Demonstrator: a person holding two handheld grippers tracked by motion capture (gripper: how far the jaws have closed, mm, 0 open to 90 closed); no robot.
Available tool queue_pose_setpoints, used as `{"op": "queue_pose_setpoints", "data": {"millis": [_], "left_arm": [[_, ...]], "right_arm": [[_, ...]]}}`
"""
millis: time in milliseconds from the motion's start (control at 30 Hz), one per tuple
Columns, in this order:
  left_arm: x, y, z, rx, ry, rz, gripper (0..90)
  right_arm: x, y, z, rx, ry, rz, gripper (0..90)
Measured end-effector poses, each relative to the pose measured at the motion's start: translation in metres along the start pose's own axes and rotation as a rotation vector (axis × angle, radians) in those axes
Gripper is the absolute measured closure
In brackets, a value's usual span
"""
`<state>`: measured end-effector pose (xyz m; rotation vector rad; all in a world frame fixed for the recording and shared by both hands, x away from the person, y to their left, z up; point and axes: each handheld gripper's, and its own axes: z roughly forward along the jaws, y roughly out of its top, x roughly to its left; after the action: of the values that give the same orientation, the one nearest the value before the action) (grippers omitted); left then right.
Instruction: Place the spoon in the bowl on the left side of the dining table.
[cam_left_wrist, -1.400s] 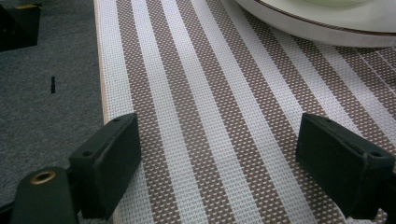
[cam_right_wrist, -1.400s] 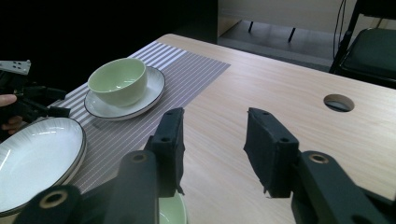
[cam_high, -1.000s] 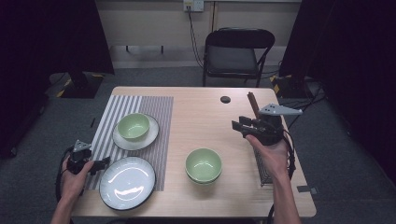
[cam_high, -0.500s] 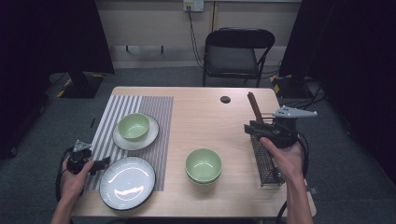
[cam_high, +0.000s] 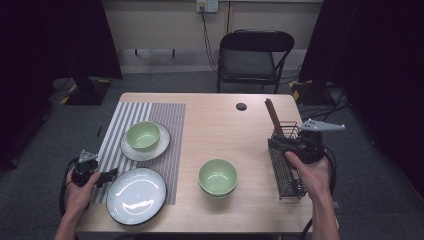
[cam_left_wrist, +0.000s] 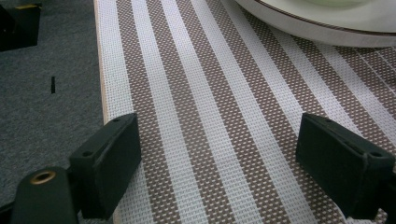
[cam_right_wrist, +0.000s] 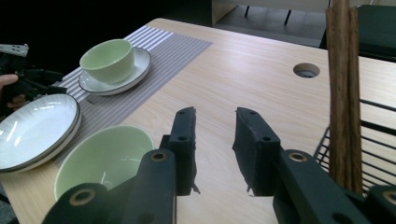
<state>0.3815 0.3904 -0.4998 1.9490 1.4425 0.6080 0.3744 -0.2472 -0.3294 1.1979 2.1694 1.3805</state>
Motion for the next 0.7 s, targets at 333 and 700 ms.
{"op": "queue_pose_setpoints", "data": {"millis": [333, 700], "left_arm": [[0.000, 0.000, 0.000, 0.000, 0.000, 0.000, 13.7], [0.000, 0.000, 0.000, 0.000, -0.001, 0.000, 13.7]], "right_arm": [[-0.011, -0.013, -0.005, 0.022, -0.026, 0.024, 70.8], [-0.025, -0.012, -0.001, 0.052, -0.093, 0.058, 72.8]]}}
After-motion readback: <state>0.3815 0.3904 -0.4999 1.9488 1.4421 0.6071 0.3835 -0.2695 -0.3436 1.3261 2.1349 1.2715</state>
